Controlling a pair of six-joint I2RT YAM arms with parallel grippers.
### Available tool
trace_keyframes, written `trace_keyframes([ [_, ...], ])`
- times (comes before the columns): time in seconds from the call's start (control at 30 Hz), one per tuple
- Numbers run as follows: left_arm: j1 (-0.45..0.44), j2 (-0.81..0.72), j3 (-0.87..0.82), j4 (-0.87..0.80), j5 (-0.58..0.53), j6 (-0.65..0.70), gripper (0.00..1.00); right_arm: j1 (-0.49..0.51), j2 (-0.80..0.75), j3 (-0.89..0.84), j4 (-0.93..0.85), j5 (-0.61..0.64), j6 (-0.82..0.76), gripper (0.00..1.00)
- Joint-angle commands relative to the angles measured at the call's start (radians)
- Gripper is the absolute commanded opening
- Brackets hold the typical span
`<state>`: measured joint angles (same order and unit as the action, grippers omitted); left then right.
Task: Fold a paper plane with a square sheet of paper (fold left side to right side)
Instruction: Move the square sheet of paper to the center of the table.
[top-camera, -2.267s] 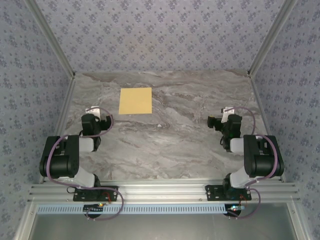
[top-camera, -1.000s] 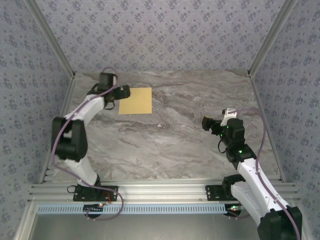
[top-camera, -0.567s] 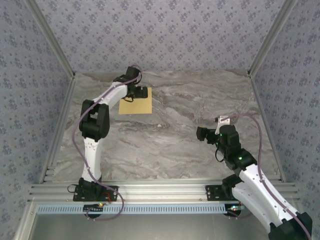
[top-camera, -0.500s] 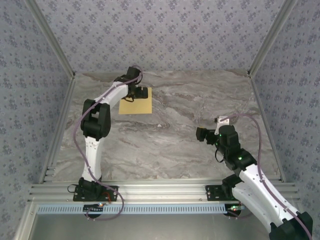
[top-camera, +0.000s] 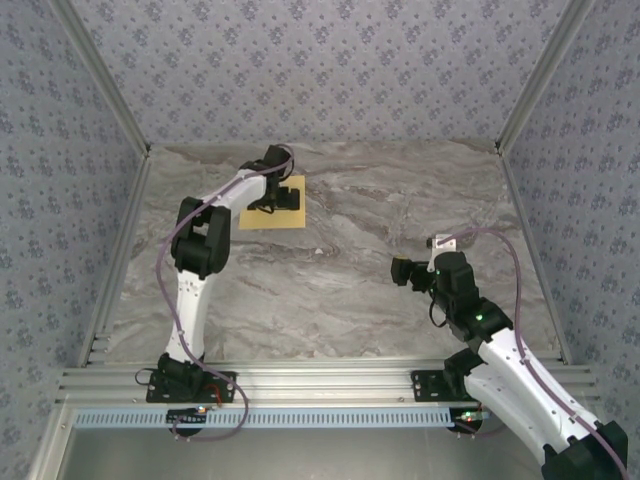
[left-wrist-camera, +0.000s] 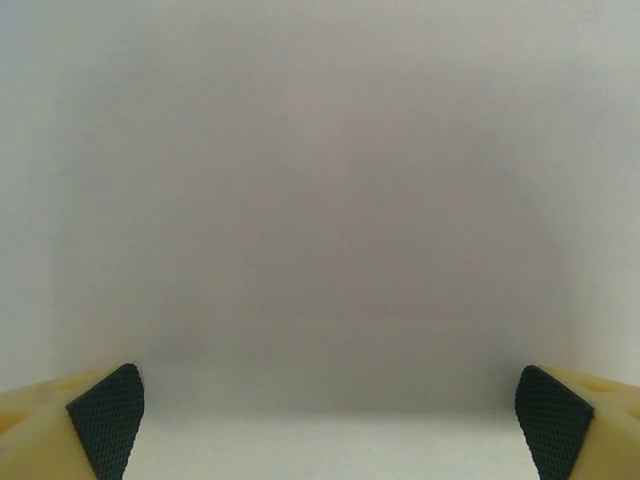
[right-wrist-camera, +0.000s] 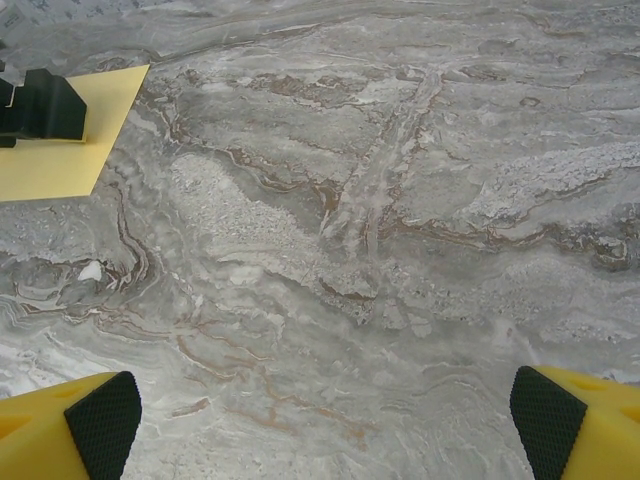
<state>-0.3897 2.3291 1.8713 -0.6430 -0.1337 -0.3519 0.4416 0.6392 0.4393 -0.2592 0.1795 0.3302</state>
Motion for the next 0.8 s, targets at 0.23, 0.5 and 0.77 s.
trace_keyframes([
  [0.23, -0.134, -0.139, -0.383, 0.114, 0.027, -0.144, 0.98, 0.014, -0.012, 0.008, -0.008, 0.025, 0.044, 1.00],
  [0.5, -0.324, -0.297, -0.716, 0.256, -0.026, -0.350, 0.98, 0.020, -0.012, -0.017, 0.000, 0.024, 0.063, 1.00],
  [0.77, -0.512, -0.381, -0.828, 0.259, -0.087, -0.496, 0.98, 0.029, -0.006, -0.034, -0.001, 0.024, 0.082, 1.00],
])
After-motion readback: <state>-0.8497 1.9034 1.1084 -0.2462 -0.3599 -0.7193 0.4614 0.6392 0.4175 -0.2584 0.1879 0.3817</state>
